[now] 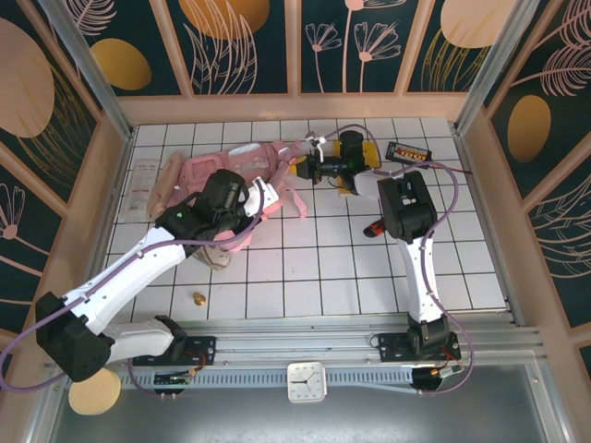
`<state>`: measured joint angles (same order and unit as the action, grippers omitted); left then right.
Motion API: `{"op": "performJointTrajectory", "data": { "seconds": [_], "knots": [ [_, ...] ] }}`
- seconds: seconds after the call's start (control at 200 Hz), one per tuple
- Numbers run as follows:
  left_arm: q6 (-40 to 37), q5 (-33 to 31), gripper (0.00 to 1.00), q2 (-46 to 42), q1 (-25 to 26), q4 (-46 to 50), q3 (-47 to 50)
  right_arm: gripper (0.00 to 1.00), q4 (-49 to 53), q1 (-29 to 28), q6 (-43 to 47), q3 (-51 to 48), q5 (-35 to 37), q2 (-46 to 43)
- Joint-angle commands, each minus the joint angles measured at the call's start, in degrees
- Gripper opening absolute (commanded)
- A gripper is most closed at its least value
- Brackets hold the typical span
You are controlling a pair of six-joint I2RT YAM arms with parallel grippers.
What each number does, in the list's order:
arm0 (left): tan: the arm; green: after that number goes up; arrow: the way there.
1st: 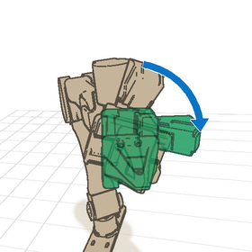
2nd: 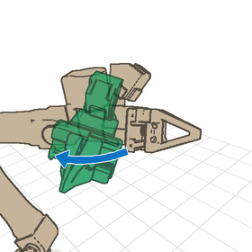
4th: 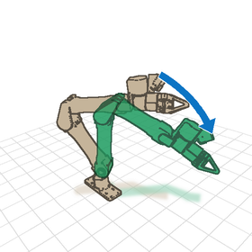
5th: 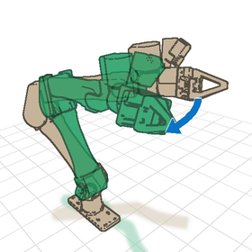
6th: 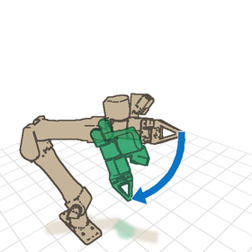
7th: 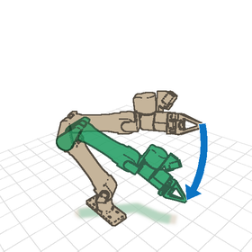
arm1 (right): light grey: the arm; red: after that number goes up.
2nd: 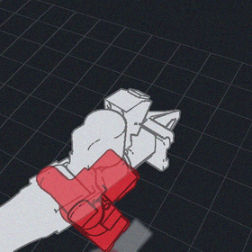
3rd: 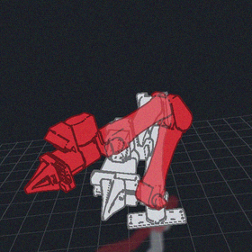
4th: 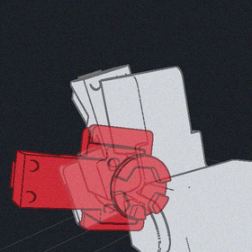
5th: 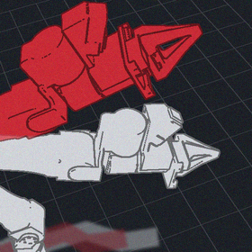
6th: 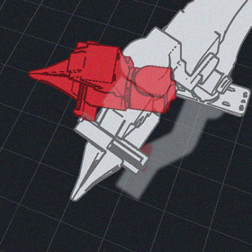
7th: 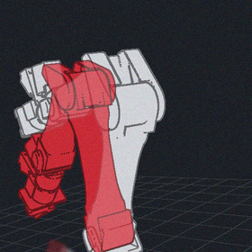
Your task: Pack the student bag
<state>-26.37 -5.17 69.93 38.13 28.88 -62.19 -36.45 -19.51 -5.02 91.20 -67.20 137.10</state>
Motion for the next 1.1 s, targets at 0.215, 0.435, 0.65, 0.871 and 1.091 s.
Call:
{"op": "performJointTrajectory", "data": {
  "seconds": [0.215, 0.435, 0.65, 0.871, 1.091],
  "knots": [
    [-1.5, -3.0, 0.0, -3.1, -0.5, -3.4, 1.0, 0.62, -0.2, -0.2, 0.6, -2.5, 0.3, -3.5],
    [-1.8, -3.5, 0.0, -3.8, -0.7, -3.6, 1.9, 0.63, -2.7, -0.2, -1.4, -1.6, 0.3, -2.7],
    [-1.9, -3.9, 0.0, -4.7, -0.9, -3.3, 2.6, 0.46, -5.5, -1.1, -4.6, 0.9, -0.9, -0.4],
    [-1.8, -4.0, 0.0, -5.5, -1.1, -3.2, 3.5, 0.11, -6.1, -1.6, -5.7, 2.3, -1.9, 0.5],
    [-1.8, -4.5, 0.0, -6.2, -1.3, -3.4, 3.9, 0.47, -8.8, -1.6, -6.7, -1.8, -2.6, -1.6]
  ]
}}
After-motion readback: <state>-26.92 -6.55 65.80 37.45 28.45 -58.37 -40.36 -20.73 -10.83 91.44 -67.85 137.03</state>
